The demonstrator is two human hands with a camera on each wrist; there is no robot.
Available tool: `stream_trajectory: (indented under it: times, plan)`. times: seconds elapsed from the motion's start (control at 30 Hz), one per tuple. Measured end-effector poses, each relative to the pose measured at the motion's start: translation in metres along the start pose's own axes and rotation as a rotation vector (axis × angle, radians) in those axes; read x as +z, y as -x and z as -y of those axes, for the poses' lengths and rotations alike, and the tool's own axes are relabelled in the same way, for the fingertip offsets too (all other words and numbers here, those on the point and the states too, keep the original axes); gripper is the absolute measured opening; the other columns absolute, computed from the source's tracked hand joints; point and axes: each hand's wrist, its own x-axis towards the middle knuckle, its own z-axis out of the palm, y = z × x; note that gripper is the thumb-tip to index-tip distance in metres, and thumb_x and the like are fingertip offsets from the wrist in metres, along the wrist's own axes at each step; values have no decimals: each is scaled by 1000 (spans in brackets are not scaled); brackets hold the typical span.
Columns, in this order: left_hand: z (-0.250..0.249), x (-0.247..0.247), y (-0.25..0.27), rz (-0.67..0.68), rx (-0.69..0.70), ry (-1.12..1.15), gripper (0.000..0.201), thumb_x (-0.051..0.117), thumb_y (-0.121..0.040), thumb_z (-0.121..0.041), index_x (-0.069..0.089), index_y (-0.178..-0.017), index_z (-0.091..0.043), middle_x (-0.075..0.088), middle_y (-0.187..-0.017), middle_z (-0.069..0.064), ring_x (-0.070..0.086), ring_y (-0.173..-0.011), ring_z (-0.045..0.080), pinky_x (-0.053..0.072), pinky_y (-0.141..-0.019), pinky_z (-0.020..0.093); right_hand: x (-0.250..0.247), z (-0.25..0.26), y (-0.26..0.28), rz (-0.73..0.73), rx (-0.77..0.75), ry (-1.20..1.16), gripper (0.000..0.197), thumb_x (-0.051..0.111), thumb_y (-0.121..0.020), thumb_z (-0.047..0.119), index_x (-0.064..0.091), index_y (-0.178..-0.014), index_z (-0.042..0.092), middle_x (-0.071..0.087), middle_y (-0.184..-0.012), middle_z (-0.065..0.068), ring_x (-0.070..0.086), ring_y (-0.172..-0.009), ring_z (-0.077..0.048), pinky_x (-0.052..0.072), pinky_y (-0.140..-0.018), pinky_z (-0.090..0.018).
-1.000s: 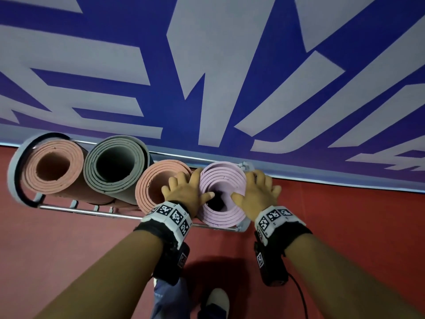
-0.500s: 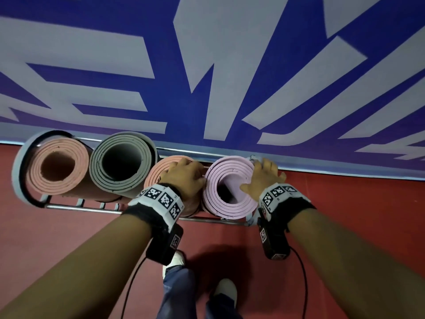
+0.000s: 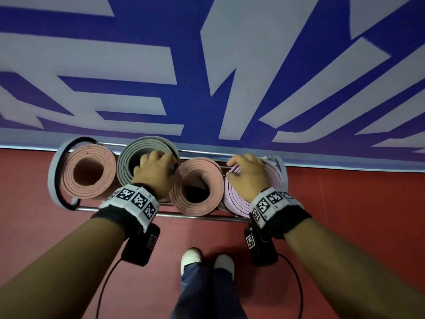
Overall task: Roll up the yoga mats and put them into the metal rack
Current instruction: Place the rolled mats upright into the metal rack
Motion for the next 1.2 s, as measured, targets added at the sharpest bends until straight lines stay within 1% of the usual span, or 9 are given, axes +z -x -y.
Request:
stream_trajectory:
  times: [0.17,0.33,0.53,0.7,0.77,0.83,0.93,1.1,1.2]
  plan:
    - [35,13,4,132,-44,-182,64,59,-90,-25,30,-147,-26,32,-152,3,23,-144,23,23,-114,53,25,33,17,176,-327,176,32,58,-92,37,59,-123,28,53,-132,5,40,-128,-21,23,-108,-35]
    - [56,29,1,310,-53,-177,74,66,-87,-29,23,-147,-27,29,-156,1,15,-148,17,9,-116,60,69,52,23,460,-305,395,84,68,-79,58,30,-148,30,45,-145,2,35,-138,-22,0,-119,-44]
    - [71,24,-8,331,19,-60,39,56,-95,-27,39,-130,-22,52,-135,2,48,-126,26,16,-110,67,106,57,20,328,-173,428,75,58,-84,13,16,-144,28,69,-100,-4,62,-105,-28,-25,-111,-43]
    - [77,21,-14,364,98,-145,47,51,-97,-17,34,-139,-32,49,-139,0,48,-125,27,22,-107,69,99,56,8,284,-77,391,77,54,-83,5,14,-144,29,69,-86,-2,61,-111,-28,-10,-119,-40]
    - [82,20,-15,381,129,-208,50,50,-98,-18,31,-141,-34,49,-140,-1,48,-126,27,24,-107,68,90,55,1,309,-10,378,78,51,-86,4,11,-149,29,68,-106,-7,30,-143,-33,12,-120,-37]
    - [91,21,-15,415,178,-289,53,50,-98,-18,29,-144,-35,49,-140,0,48,-127,27,26,-108,66,80,53,-7,359,33,393,82,48,-89,1,6,-153,32,56,-137,-5,0,-150,-34,27,-117,-37]
    - [99,20,-18,449,249,-373,56,50,-97,-12,28,-144,-33,52,-136,1,50,-124,27,32,-105,64,74,52,-14,387,5,404,87,44,-89,-3,5,-154,39,37,-154,9,-6,-150,-31,22,-120,-40]
    - [100,17,-15,491,298,-423,58,50,-96,-10,28,-145,-32,52,-136,0,51,-123,27,37,-101,61,75,46,-14,380,20,443,71,44,-92,-2,31,-151,36,47,-148,2,-5,-151,-28,27,-115,-32]
    - [102,23,-8,460,309,-464,52,51,-96,-17,28,-141,-29,49,-137,-1,49,-125,25,39,-99,60,81,42,-9,422,-11,506,69,48,-86,-2,40,-146,31,58,-135,-4,14,-149,-29,3,-120,-30]
